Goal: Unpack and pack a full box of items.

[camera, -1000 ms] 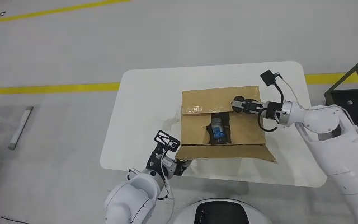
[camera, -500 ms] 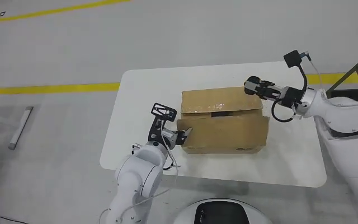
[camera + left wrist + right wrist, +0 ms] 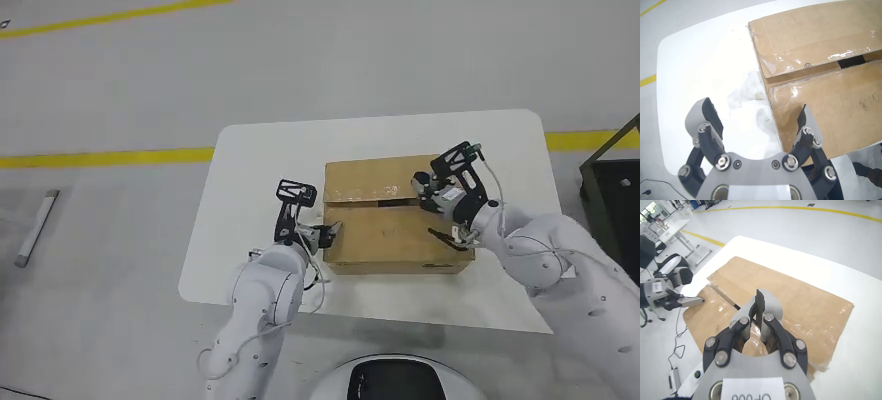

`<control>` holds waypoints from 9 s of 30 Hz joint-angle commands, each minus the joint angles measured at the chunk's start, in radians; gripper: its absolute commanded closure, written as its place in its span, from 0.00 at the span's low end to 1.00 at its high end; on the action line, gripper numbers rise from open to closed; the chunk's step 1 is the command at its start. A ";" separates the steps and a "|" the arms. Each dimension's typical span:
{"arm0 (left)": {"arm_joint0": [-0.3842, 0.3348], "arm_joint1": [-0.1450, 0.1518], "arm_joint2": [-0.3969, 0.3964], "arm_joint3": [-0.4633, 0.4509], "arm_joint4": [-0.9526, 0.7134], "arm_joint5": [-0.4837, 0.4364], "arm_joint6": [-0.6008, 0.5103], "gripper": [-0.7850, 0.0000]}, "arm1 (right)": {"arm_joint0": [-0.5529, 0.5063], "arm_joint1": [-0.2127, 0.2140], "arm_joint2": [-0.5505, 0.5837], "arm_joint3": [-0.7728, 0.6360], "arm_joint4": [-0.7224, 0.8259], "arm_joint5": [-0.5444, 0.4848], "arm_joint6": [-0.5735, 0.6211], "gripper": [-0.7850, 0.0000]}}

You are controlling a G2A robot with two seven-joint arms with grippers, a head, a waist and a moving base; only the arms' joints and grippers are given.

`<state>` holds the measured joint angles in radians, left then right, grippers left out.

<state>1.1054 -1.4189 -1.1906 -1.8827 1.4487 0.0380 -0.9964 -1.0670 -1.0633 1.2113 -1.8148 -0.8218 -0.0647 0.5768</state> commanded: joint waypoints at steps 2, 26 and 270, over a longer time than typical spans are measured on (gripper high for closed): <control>0.002 0.001 -0.008 -0.003 -0.002 -0.004 -0.001 0.00 | 0.014 -0.010 -0.049 0.048 -0.043 0.032 -0.030 1.00; 0.051 0.012 -0.088 -0.113 0.045 0.009 -0.058 0.00 | 0.036 -0.041 -0.098 0.074 -0.062 0.081 -0.046 1.00; -0.013 -0.140 0.060 -0.048 0.378 -0.074 0.183 0.00 | -0.227 0.008 0.272 -0.159 -0.425 -0.231 0.093 0.00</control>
<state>1.0930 -1.5586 -1.1325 -1.9347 1.8274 -0.0360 -0.8137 -1.2953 -1.0556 1.4812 -1.9761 -1.2468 -0.2927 0.6737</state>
